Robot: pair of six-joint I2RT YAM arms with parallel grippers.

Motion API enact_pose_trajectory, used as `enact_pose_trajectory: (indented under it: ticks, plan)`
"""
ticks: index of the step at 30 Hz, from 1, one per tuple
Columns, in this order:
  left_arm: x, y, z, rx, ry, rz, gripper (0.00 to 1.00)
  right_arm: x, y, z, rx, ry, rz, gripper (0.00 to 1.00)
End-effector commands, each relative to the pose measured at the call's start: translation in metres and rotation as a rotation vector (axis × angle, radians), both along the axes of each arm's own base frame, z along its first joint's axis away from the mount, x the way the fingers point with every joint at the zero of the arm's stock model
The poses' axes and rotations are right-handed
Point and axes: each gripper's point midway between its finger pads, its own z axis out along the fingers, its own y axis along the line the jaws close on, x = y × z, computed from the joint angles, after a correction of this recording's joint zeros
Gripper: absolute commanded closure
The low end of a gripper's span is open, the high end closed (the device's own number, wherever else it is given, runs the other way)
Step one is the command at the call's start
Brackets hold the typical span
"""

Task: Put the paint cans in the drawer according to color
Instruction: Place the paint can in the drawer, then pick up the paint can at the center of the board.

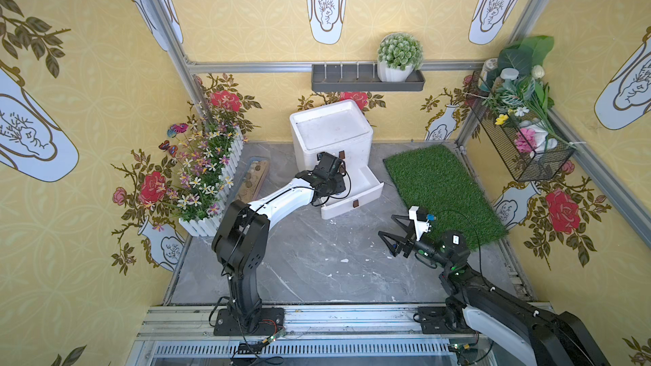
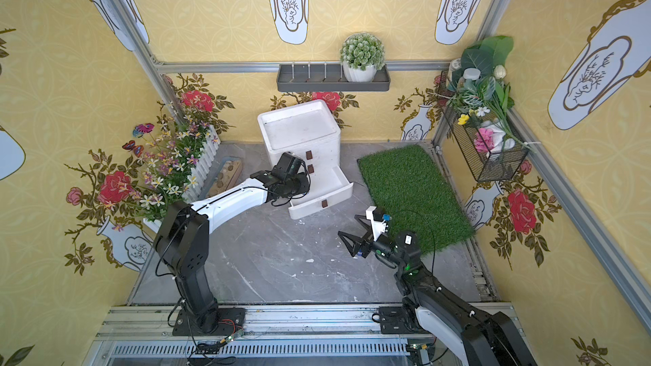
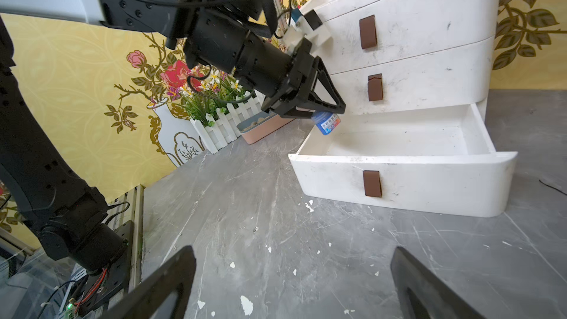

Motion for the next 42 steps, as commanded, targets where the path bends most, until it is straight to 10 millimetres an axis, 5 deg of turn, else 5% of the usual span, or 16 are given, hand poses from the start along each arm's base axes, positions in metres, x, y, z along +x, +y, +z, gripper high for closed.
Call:
enact_pose_trajectory:
  ticks: [1,9,15,21,23,28,33,42]
  plan:
    - [0.004,-0.002,-0.014,0.045,0.012,-0.016,0.65,0.0,-0.002,0.005,0.011,-0.016,-0.011,0.0]
    - [-0.003,-0.008,-0.014,0.053,0.034,-0.063,0.48,0.0,-0.003,0.001,0.006,-0.001,-0.016,0.0]
    - [-0.018,-0.007,0.028,0.004,-0.043,-0.085,0.47,0.01,-0.01,-0.012,-0.006,0.102,-0.08,0.0]
    - [-0.06,0.012,0.061,-0.116,-0.181,-0.122,0.46,0.024,-0.004,-0.03,-0.069,0.354,-0.152,0.0]
    - [-0.074,0.027,0.07,-0.138,-0.268,-0.127,0.35,0.027,-0.001,-0.039,-0.154,0.401,-0.216,0.0]
    - [-0.111,0.066,0.071,-0.135,-0.522,-0.164,0.0,0.027,-0.021,-0.062,-0.354,0.561,-0.474,0.0]
    - [-0.132,0.091,0.07,-0.208,-0.653,-0.134,0.0,0.011,-0.035,-0.086,-0.401,0.708,-0.504,0.0]
    - [-0.131,0.088,0.046,-0.22,-0.616,-0.156,0.0,-0.006,-0.038,-0.126,-0.488,0.927,-0.455,0.15]
